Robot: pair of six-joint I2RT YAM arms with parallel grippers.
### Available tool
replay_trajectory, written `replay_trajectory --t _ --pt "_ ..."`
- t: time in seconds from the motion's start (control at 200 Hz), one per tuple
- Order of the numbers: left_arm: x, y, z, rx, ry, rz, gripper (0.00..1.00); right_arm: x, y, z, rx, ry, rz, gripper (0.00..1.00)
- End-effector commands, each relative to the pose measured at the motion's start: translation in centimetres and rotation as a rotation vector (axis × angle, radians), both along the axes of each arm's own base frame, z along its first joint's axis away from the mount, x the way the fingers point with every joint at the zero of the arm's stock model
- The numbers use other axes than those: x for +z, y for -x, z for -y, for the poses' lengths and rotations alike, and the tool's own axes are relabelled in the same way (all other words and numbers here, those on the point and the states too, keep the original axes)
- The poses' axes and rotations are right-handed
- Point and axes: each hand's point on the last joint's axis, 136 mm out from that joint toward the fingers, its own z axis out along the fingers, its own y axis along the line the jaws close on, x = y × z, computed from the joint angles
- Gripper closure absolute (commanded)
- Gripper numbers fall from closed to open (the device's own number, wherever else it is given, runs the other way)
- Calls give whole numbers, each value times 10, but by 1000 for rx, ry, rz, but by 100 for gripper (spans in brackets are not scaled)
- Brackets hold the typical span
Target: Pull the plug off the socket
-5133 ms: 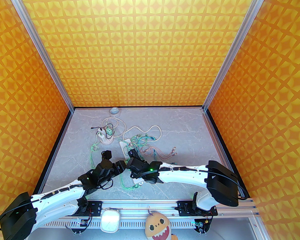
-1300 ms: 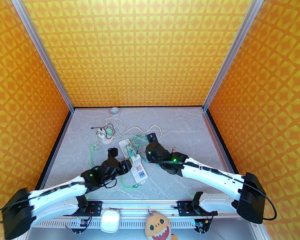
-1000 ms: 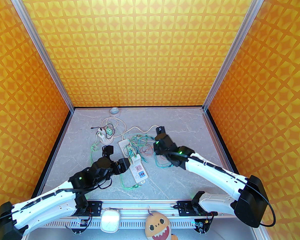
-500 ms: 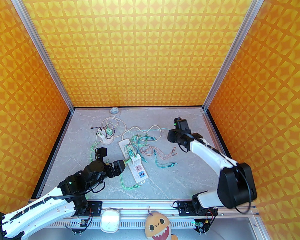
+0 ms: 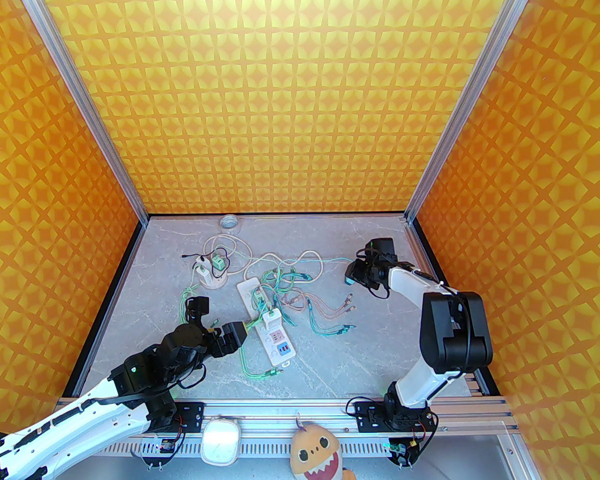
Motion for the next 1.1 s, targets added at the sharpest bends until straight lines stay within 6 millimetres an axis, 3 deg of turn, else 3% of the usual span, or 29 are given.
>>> replay_trajectory --t 0.0,0.255,0.49,0.785,0.86,0.91,0.965,0.985,1.095 --pt "-9 1 -9 17 -39 -5 1 5 -13 -1 -10 -70 23 63" --pt "-10 3 -11 18 -34 -1 1 2 -11 0 -2 -61 -3 53" --pt "-11 2 -11 18 -34 -2 1 14 -4 1 -9 -48 7 35" --pt "-15 -1 -7 16 -36 0 1 24 11 -7 20 -6 29 33" --pt "-16 -3 -7 22 -39 3 1 30 19 -13 34 5 48 22" --pt "-17 -4 -7 30 -47 3 1 36 24 -17 46 6 72 19" --pt "-17 -6 -8 38 -58 5 1 43 30 -23 63 6 98 11" --pt "-17 -7 -9 42 -61 8 1 47 32 -25 69 6 108 2" --pt "-14 -10 -9 44 -74 30 1 62 45 -39 103 6 159 2"
